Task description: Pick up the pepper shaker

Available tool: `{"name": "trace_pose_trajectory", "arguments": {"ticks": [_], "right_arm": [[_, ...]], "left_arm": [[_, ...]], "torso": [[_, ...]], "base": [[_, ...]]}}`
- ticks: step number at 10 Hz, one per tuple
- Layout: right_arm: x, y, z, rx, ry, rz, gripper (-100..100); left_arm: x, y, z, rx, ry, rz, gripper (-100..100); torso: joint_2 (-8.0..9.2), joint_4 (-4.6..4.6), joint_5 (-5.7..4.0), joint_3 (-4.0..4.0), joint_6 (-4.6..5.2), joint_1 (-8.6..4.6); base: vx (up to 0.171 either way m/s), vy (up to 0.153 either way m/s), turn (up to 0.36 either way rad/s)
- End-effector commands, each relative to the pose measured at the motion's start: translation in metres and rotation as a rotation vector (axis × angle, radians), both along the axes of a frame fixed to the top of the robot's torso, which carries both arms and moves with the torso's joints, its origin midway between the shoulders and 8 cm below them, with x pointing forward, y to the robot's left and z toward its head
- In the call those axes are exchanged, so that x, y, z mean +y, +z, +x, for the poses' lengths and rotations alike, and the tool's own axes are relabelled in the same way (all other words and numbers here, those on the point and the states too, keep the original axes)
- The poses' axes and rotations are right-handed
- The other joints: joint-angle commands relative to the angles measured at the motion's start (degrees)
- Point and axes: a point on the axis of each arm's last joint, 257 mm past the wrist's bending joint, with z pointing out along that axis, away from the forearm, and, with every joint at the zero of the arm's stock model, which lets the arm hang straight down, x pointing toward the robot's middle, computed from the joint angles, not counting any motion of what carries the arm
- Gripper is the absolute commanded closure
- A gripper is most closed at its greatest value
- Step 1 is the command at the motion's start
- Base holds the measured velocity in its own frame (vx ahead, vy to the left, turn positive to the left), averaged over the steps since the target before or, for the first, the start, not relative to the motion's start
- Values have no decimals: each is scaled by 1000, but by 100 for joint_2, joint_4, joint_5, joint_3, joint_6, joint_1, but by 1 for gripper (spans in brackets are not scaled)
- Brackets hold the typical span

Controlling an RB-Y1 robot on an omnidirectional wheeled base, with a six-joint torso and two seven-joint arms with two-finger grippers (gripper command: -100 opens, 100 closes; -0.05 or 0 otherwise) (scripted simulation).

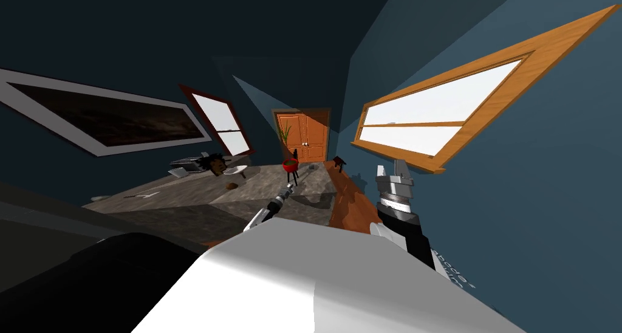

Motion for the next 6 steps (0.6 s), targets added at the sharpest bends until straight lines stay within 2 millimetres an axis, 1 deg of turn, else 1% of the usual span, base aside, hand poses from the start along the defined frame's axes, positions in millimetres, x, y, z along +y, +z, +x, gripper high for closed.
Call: {"name": "trace_pose_trajectory", "arguments": {"ticks": [1, 2, 3, 4, 5, 6], "right_arm": [[0, 0, 0, 0, 0, 0, 0], [0, 0, 0, 0, 0, 0, 0], [0, 0, 0, 0, 0, 0, 0], [0, 0, 0, 0, 0, 0, 0], [0, 0, 0, 0, 0, 0, 0], [0, 0, 0, 0, 0, 0, 0]], "left_arm": [[0, 1, -14, 11, 2, -6, 100], [0, 4, -21, 7, 2, -7, 100], [-2, 11, -25, -5, 0, -7, 100], [-2, 13, -24, -9, -1, -7, 100], [-1, 10, -23, -6, 0, -7, 100], [-1, 11, -23, -7, -1, -8, 0]], "torso": [[0, 0, 0, 0, 0, 0], [-9, -2, 1, -4, 4, -2], [-12, -3, 1, -7, 2, 0], [-1, -1, 1, -1, 0, 2], [10, 2, 1, 5, 1, 1], [12, 2, 1, 7, 1, 2]], "base": [[71, -11, -53], [79, -7, -48], [35, -5, 0], [0, -3, 13], [0, 0, 0], [0, 0, 0]]}}
